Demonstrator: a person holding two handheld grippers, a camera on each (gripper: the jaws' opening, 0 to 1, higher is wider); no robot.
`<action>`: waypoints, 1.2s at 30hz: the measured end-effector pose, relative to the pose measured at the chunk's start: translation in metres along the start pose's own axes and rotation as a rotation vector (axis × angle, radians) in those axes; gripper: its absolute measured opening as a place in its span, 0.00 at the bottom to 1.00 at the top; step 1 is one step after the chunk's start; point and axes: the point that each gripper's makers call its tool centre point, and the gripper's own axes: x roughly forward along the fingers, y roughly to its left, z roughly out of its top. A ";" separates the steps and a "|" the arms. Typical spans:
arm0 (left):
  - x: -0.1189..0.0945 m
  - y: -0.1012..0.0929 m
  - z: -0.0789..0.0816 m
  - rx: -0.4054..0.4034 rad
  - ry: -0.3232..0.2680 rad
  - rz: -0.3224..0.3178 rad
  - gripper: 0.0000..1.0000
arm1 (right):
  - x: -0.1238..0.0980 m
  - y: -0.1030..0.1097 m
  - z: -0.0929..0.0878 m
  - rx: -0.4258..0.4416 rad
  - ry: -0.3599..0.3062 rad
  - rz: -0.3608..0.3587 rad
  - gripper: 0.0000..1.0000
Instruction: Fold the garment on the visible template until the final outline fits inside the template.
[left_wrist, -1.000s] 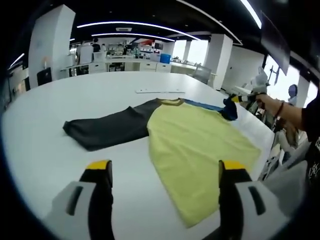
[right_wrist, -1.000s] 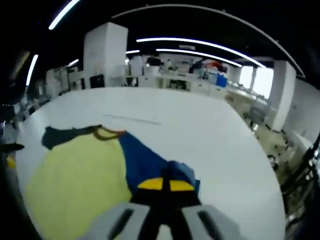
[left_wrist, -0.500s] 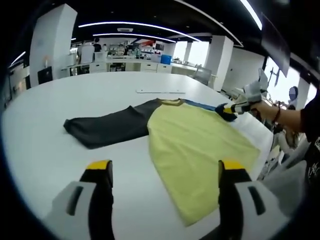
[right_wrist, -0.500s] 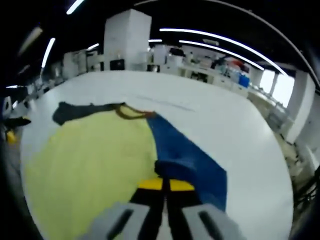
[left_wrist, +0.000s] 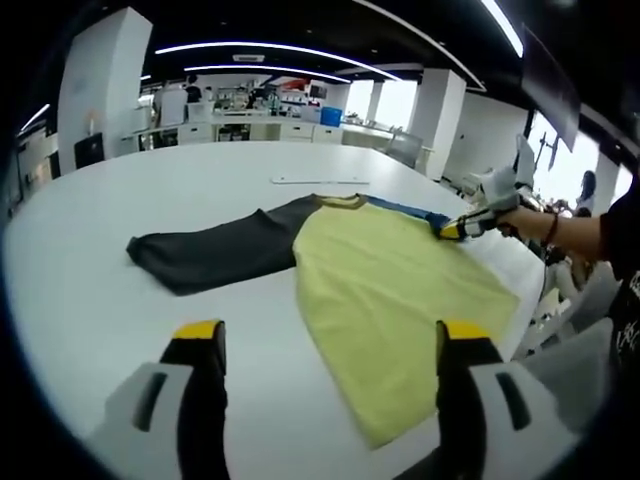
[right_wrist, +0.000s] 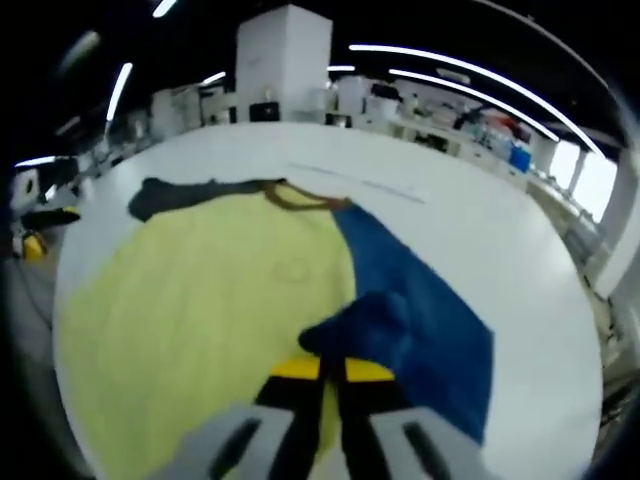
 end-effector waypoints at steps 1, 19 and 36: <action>0.000 0.000 0.000 0.000 -0.001 0.001 0.84 | 0.002 0.001 -0.002 0.007 0.010 0.012 0.02; -0.002 0.002 0.001 -0.001 -0.009 0.008 0.84 | -0.027 -0.016 0.028 -0.097 -0.074 0.019 0.19; 0.000 -0.001 0.005 0.036 -0.010 -0.019 0.84 | -0.007 -0.031 0.042 -0.360 -0.048 0.107 0.33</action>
